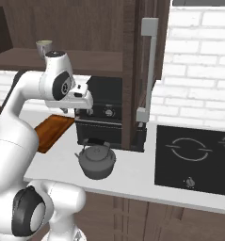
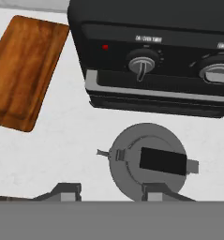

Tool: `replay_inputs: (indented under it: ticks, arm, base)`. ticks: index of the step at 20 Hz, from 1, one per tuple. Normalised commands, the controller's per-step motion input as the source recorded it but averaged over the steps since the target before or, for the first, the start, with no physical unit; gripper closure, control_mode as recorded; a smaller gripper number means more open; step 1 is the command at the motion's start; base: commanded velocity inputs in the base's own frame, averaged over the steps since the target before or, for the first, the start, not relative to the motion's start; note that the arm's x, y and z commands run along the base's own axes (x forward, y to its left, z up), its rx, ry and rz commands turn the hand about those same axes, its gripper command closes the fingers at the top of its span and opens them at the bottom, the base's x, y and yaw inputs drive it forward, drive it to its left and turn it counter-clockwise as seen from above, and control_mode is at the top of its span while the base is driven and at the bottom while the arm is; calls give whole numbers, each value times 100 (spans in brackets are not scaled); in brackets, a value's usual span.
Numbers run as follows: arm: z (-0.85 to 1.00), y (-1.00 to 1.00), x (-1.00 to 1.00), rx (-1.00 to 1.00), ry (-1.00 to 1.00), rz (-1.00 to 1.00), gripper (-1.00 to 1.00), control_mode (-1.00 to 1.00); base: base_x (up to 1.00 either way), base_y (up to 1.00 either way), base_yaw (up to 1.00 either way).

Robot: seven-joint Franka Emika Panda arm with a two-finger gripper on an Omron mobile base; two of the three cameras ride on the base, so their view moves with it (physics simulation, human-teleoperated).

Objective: Pick the kettle from the counter and place it on the tray. Then pick the mug from the cabinet and place it on the tray. Then close the cabinet doors.

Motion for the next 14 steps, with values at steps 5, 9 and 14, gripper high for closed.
replay_inputs:
  ticks: [5,9,14]
  arm:
    - [-1,-3,-6,0,0,0,-100,-100]
    - [-11,-27,-34,2,-1,-12,-100,-100]
    - [-16,-41,-38,9,-1,-36,-100,-100]
  base:
    - [0,0,0]
    - [0,0,0]
    - [0,0,0]
